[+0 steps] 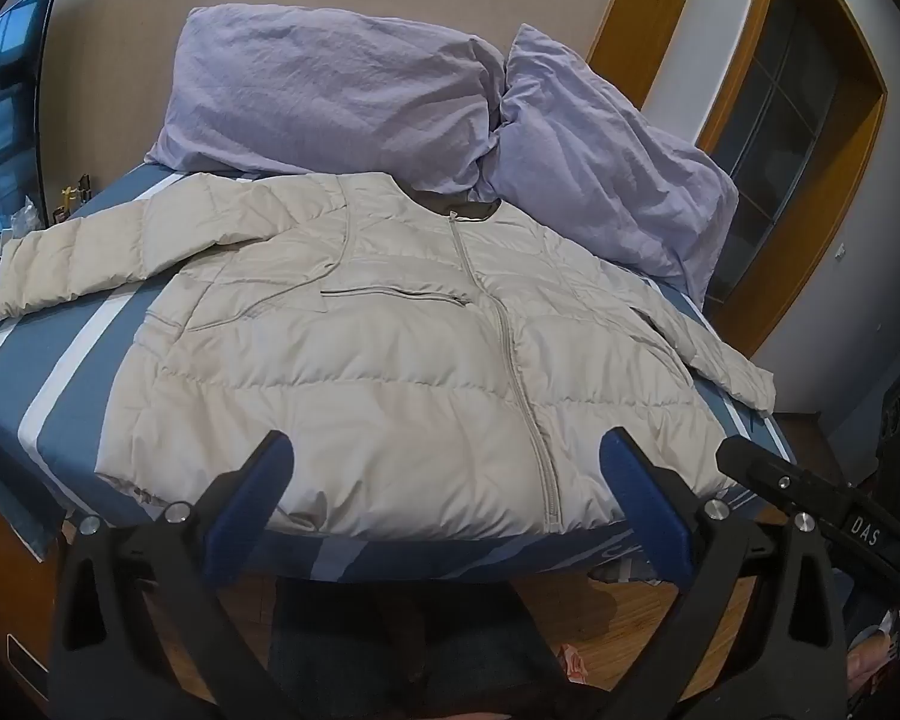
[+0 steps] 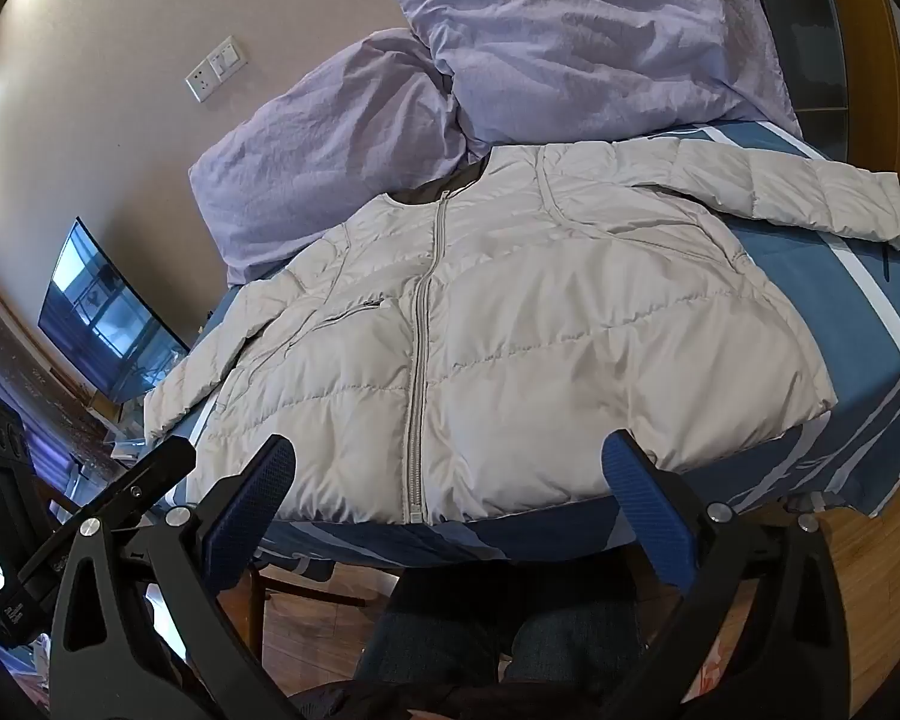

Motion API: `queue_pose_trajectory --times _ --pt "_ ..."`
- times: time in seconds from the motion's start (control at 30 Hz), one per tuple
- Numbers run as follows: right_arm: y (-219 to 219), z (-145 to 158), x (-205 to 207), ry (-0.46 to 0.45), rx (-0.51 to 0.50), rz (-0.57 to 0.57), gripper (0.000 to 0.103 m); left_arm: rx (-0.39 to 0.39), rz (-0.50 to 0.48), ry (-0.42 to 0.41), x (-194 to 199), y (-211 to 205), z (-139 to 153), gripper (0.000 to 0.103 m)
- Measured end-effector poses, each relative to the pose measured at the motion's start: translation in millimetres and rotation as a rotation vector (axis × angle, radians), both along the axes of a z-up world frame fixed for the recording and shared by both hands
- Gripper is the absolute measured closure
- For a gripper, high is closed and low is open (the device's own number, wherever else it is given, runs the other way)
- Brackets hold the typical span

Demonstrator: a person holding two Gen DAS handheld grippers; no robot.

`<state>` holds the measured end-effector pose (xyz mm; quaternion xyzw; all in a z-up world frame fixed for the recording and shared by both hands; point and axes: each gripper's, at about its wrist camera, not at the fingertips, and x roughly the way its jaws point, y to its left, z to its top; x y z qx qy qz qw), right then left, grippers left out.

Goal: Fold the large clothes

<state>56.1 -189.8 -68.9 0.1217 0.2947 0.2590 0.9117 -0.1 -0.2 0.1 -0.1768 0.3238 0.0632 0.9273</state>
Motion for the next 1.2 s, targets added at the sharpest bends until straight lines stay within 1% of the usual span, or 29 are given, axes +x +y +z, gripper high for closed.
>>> queue_pose_trajectory --times 1.2 --pt "-1.9 -1.6 2.1 0.001 0.004 0.001 0.001 0.001 0.000 0.001 -0.2 -0.6 0.3 0.002"
